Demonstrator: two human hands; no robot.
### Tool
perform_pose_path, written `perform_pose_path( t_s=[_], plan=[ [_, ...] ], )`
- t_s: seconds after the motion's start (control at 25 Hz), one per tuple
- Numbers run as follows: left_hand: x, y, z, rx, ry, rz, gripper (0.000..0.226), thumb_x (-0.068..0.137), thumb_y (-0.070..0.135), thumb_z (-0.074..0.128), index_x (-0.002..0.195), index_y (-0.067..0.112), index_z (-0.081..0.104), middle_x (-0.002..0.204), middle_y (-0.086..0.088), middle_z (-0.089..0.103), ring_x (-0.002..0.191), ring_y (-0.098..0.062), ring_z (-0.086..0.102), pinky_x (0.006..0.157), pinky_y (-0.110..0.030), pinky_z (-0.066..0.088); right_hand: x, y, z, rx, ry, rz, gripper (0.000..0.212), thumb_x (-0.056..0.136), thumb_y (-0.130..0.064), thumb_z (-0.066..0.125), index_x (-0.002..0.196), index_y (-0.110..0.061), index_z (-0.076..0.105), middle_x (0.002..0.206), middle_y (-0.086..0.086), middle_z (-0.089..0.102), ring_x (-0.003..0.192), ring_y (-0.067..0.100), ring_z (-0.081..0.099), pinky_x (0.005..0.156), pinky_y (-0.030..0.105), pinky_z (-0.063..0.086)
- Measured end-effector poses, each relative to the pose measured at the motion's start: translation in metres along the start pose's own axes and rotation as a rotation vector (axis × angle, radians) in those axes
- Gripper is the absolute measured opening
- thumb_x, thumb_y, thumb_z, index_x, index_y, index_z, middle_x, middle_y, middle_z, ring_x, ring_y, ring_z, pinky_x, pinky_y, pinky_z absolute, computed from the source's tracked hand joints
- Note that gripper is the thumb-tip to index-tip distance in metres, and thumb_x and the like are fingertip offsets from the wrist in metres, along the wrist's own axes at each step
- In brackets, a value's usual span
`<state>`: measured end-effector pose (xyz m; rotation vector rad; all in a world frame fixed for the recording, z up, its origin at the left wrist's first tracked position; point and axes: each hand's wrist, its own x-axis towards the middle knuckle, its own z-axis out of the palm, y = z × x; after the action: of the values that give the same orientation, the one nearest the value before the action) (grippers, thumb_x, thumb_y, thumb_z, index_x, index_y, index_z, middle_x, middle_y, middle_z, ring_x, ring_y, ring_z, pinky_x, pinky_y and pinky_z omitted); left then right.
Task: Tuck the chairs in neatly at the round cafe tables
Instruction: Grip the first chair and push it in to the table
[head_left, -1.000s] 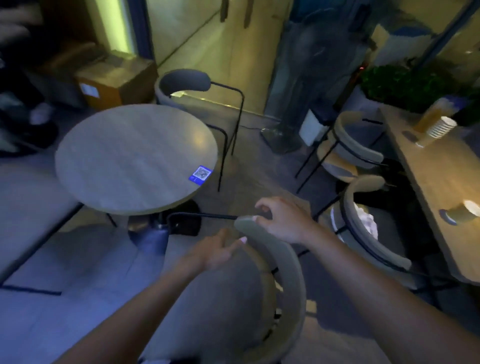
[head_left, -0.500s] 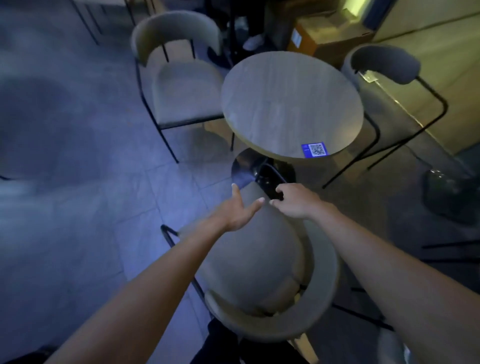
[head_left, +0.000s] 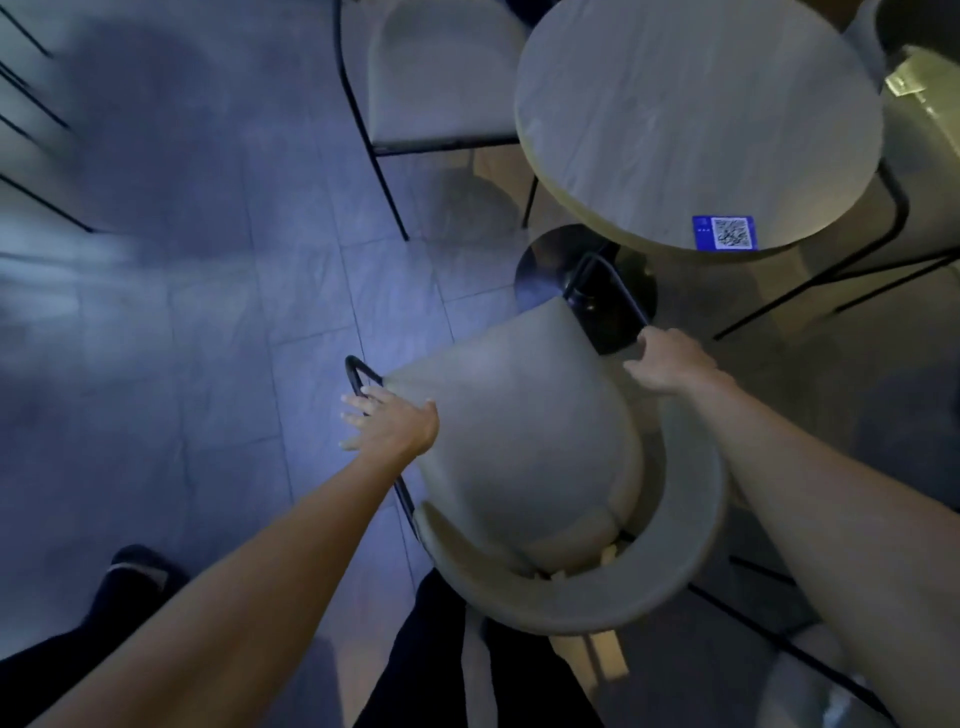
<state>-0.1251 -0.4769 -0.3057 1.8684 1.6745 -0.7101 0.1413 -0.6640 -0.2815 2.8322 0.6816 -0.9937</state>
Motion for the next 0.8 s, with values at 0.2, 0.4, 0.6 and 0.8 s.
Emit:
perform_pose_path(
  t_s=[0.2, 0.4, 0.6, 0.8],
  plan=[
    [0.047, -0.025, 0.041, -0.167, -0.056, -0.163, 0.093, 0.098, 0.046, 0.042, 0.149, -0.007, -0.015, 0.159, -0.030, -0.009, 0.145, -0.050, 0.009, 0.112, -0.058, 0.022, 0.054, 0.034, 0.039, 0.025, -0.002, 0.160, 0.069, 0.091, -0.037, 0.061, 0.150, -0.019, 0.029, 0.155, 0.018, 0.026, 0.138, 0.045, 0.032, 0.107, 0.055, 0.037],
    [0.069, -0.032, 0.062, -0.444, -0.038, -0.170, 0.074, 0.095, 0.034, 0.047, 0.146, -0.003, 0.007, 0.135, -0.028, 0.047, 0.108, -0.045, 0.060, 0.093, -0.055, 0.050, 0.078, 0.040, 0.064, 0.134, -0.048, 0.255, 0.083, 0.096, -0.034, 0.055, 0.158, -0.021, 0.000, 0.163, 0.018, 0.014, 0.143, 0.045, 0.028, 0.112, 0.056, 0.033],
    [0.062, -0.025, 0.059, -0.543, -0.074, -0.207, 0.062, 0.095, 0.041, 0.047, 0.135, 0.010, 0.012, 0.122, -0.015, 0.044, 0.092, -0.034, 0.049, 0.081, -0.058, 0.055, 0.086, 0.048, 0.070, 0.144, 0.026, 0.236, 0.072, 0.099, -0.027, 0.051, 0.157, -0.024, 0.008, 0.158, 0.022, 0.023, 0.140, 0.047, 0.030, 0.111, 0.058, 0.032],
    [0.057, -0.018, 0.058, -0.505, -0.056, -0.101, 0.089, 0.096, 0.048, 0.046, 0.150, 0.003, -0.009, 0.143, -0.022, 0.039, 0.098, -0.036, 0.050, 0.081, -0.052, 0.056, 0.079, 0.071, 0.068, 0.238, -0.003, 0.272, 0.066, 0.101, -0.029, 0.048, 0.156, -0.028, 0.011, 0.158, 0.021, 0.023, 0.141, 0.045, 0.030, 0.111, 0.056, 0.032]
  ],
)
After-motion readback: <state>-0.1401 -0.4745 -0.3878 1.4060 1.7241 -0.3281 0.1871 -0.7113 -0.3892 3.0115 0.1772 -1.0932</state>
